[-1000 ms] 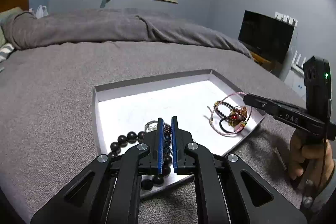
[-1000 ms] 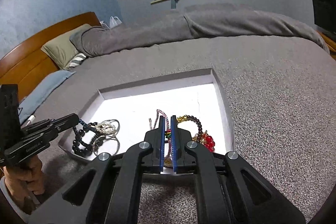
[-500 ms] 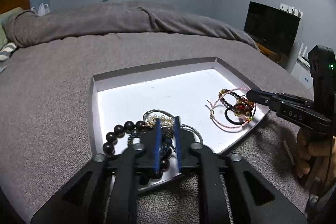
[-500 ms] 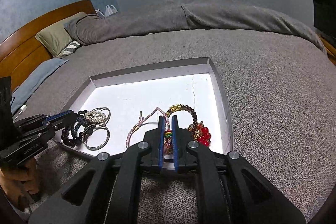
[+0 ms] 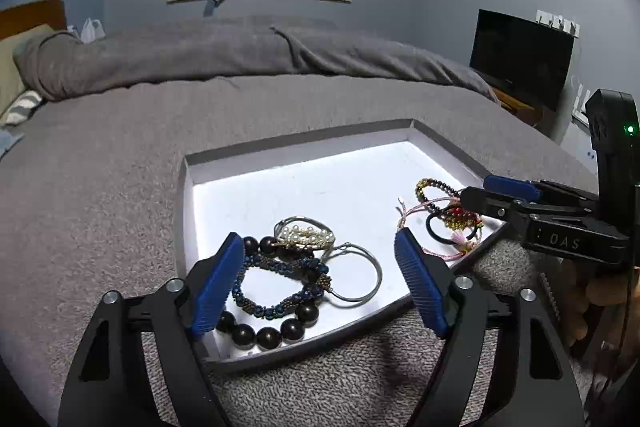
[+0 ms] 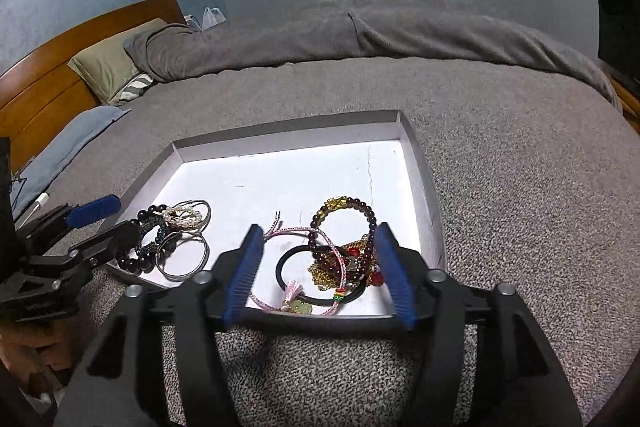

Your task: Organize jewelry

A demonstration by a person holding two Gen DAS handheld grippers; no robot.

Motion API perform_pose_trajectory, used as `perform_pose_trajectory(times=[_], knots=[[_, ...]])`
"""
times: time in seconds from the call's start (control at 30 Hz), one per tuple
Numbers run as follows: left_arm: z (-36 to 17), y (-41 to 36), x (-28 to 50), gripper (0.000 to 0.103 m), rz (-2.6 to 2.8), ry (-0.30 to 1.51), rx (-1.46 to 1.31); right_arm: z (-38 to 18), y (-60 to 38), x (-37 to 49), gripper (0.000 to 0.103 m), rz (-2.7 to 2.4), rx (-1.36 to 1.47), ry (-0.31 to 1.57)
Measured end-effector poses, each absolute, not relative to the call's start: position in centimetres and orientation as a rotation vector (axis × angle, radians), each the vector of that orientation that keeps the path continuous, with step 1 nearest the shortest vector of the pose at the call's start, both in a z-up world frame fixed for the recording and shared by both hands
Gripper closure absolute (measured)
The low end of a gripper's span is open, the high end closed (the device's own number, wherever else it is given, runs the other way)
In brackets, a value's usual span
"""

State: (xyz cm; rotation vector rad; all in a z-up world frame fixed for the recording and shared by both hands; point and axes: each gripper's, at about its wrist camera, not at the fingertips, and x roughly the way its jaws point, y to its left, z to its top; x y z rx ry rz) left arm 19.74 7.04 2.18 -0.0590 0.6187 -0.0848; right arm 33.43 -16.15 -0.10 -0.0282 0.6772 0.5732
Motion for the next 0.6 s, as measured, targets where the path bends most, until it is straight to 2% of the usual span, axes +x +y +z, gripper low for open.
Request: perform_pose_trajectory(times=[0.3, 0.6], knots=[[2.9, 6.6, 18.4, 0.009, -0.055, 0.573, -0.057, 0.1, -16.6, 32.7, 0.027, 0.575, -0.031, 0.649], [2.4, 5.9, 18.1, 0.006, -0.016, 0.566, -0.039, 0.1, -17.0, 31.9, 0.016, 0.567, -0.041, 0.609]])
